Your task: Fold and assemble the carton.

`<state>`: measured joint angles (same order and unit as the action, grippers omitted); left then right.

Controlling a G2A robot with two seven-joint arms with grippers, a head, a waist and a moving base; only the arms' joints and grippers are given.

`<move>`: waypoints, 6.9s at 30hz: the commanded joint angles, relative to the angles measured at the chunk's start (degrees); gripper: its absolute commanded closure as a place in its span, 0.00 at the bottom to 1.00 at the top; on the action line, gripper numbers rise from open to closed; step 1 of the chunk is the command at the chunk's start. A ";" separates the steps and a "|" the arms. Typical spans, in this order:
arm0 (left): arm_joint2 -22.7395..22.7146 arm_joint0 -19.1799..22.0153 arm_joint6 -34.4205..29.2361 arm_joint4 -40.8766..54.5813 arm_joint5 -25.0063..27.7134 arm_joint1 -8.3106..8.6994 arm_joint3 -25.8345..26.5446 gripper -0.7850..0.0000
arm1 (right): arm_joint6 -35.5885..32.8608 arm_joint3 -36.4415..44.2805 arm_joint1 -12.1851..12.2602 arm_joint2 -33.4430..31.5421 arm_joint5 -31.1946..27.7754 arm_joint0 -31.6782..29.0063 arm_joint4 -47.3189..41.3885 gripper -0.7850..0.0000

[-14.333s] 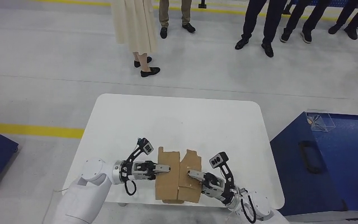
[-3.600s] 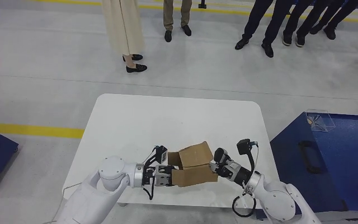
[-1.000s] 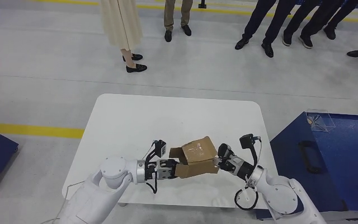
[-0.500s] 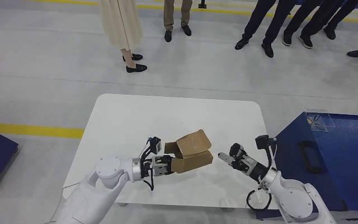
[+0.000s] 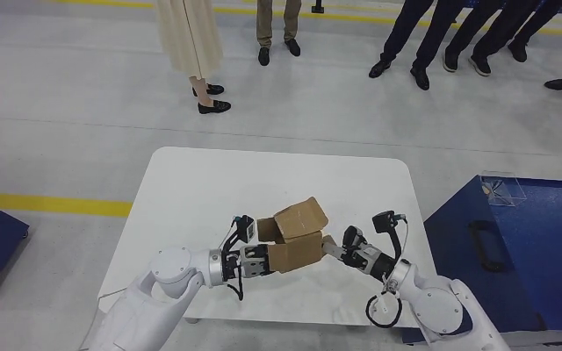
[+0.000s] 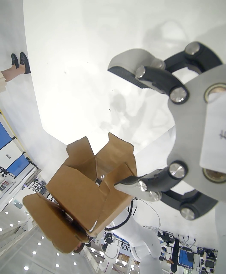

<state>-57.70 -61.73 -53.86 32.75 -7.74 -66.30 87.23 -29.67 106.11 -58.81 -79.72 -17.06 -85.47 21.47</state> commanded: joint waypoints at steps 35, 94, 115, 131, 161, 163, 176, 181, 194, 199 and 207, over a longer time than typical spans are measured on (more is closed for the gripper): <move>0.19 -0.96 -0.44 -1.03 0.74 -0.13 0.27 1.00 | 17.15 1.51 -1.80 5.14 15.68 2.97 29.64 0.00; -0.05 -0.57 0.27 2.04 -1.10 -0.80 -0.64 1.00 | -5.65 -6.45 -3.00 0.09 -0.72 0.83 -3.35 0.00; 0.38 -0.64 -0.04 0.25 -2.02 -0.82 0.41 1.00 | -5.12 -0.47 -2.23 -4.58 -1.35 -0.89 -6.51 0.00; -0.49 -1.72 -1.17 -0.27 -1.82 -0.47 0.72 1.00 | -3.46 1.31 -2.35 -1.98 0.53 -0.78 -2.80 0.00; -0.19 0.41 -6.40 10.72 -3.69 -1.34 -3.12 1.00 | 2.51 0.30 -2.61 -4.20 -2.60 -1.11 -11.21 0.00; -0.43 0.53 -6.40 10.89 -3.61 -1.32 -3.24 1.00 | 1.48 -0.71 -2.44 -5.57 -1.10 -1.21 -11.48 0.00; 0.13 1.77 -5.25 10.69 -4.13 -1.64 -4.14 1.00 | -10.59 -4.81 -2.15 -2.68 1.27 1.27 -15.24 0.00; 0.81 2.34 -4.90 10.63 -4.32 -1.88 -4.51 1.00 | -11.01 -4.01 -1.94 -4.40 -0.06 1.23 -18.03 0.00; 1.61 2.96 -4.88 10.23 -4.55 -2.20 -5.14 1.00 | -10.19 -3.50 -1.84 -3.91 -0.31 2.03 -17.64 0.00; 1.68 3.03 -4.95 9.92 -4.58 -2.23 -5.27 1.00 | -9.24 -2.51 -1.83 -3.71 -0.37 2.13 -16.90 0.00; 1.60 3.02 -5.14 9.81 -4.49 -2.27 -5.50 1.00 | -9.14 -1.91 -1.78 -3.06 0.13 2.23 -15.87 0.00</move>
<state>-56.09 -58.70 -58.97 42.58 -12.26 -68.56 81.78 -38.89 104.22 -60.59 -82.96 -17.02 -83.30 5.44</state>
